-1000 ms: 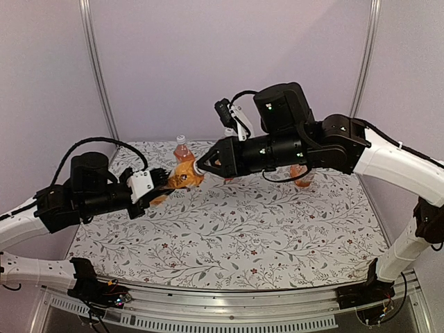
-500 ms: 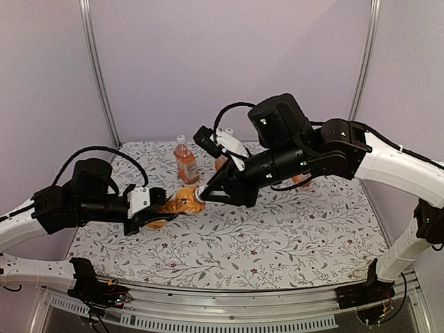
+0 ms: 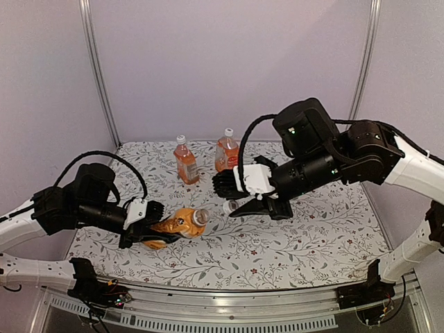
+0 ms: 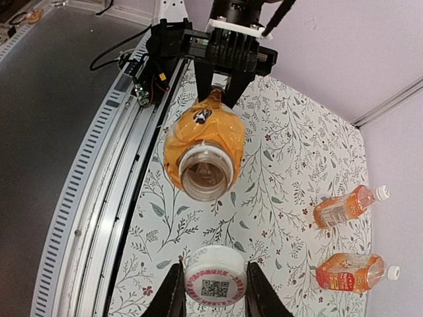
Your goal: Unscrew the bottle caps
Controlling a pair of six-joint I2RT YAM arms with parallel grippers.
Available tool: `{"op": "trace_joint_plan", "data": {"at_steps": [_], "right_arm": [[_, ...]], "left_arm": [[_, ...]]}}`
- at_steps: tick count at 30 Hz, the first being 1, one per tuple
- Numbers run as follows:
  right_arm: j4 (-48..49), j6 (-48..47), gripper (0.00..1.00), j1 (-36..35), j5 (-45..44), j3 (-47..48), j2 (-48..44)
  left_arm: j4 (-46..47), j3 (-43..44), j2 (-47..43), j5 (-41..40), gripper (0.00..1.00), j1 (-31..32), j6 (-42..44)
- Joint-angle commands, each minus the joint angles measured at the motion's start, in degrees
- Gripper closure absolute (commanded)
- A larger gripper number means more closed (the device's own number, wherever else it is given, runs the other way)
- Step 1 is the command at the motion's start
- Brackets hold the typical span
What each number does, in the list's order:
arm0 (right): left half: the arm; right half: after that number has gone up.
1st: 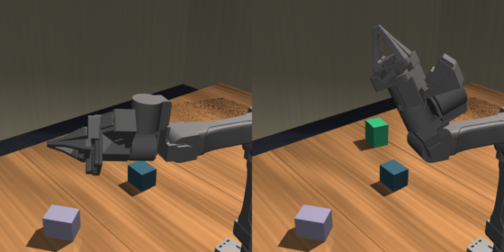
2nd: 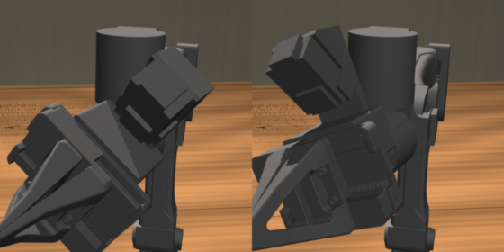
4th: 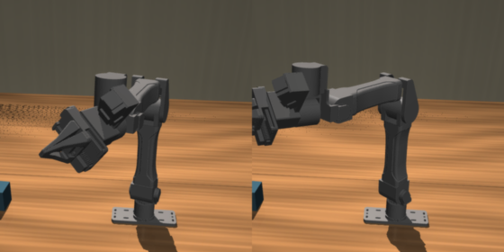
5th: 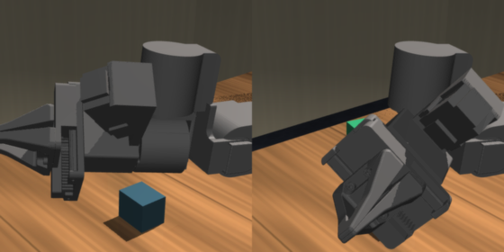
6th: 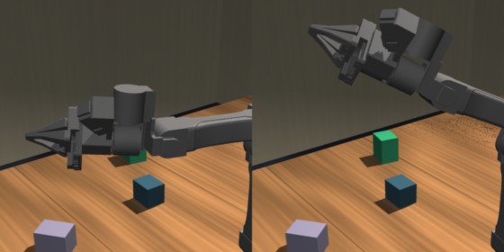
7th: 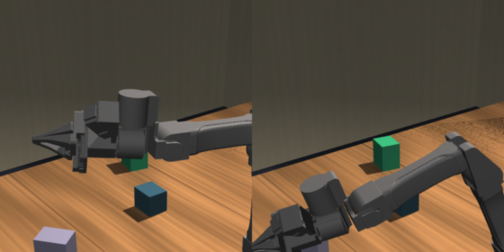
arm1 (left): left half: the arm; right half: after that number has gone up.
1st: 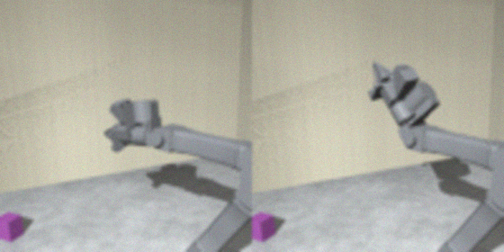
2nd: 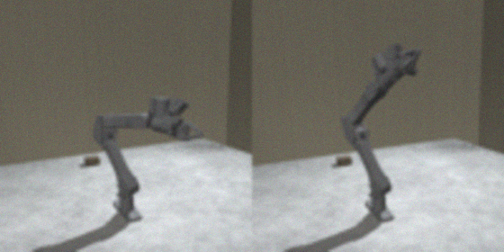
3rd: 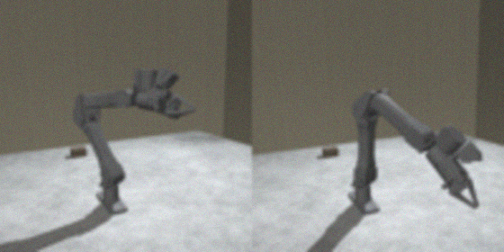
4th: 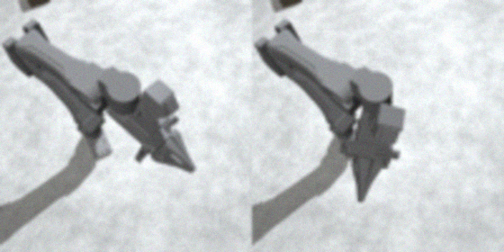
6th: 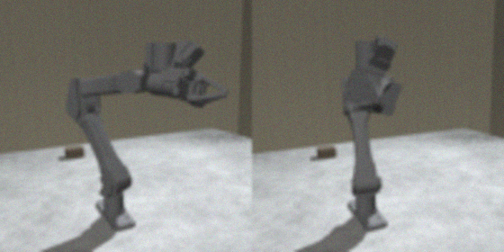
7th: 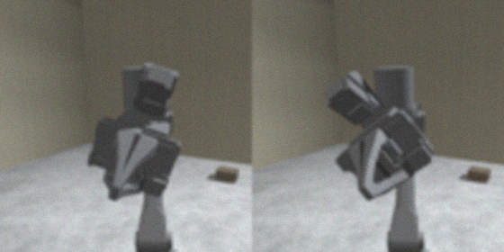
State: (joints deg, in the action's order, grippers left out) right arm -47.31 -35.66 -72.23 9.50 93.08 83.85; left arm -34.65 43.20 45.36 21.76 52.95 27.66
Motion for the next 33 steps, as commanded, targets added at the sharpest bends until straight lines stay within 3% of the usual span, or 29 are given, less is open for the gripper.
{"op": "trace_joint_plan", "data": {"at_steps": [1,5,11,18,20,26,33], "right_arm": [[-11.2,-13.9,1.0,0.0,-3.1,6.7,0.7],[-14.2,-17.5,1.0,0.0,-3.9,12.0,4.7],[-11.7,-18.2,1.0,0.0,-2.3,6.9,0.9],[-4.4,-12.5,1.0,0.0,-3.1,-1.1,-5.4],[-0.7,-7.1,1.0,0.1,-7.0,-3.5,-6.2],[4.2,27.5,1.0,2.5,-23.8,-17.0,-5.4],[4.9,59.8,1.0,2.5,-23.9,-29.1,0.5]], "left_arm": [[-3.9,0.8,0.8,6.7,1.0,0.2,-2.3],[-3.8,2.5,0.8,6.3,1.0,0.1,-3.9],[-5.0,3.0,1.3,6.0,1.0,-0.8,-3.7],[-2.2,2.6,1.3,4.3,1.0,-1.9,-4.8],[0.5,1.4,0.4,3.1,1.0,-2.4,-6.9],[7.7,-1.4,-2.3,-3.2,1.0,-4.6,-12.0],[12.0,-5.0,-5.2,-5.2,1.0,-6.2,-15.2]]}}
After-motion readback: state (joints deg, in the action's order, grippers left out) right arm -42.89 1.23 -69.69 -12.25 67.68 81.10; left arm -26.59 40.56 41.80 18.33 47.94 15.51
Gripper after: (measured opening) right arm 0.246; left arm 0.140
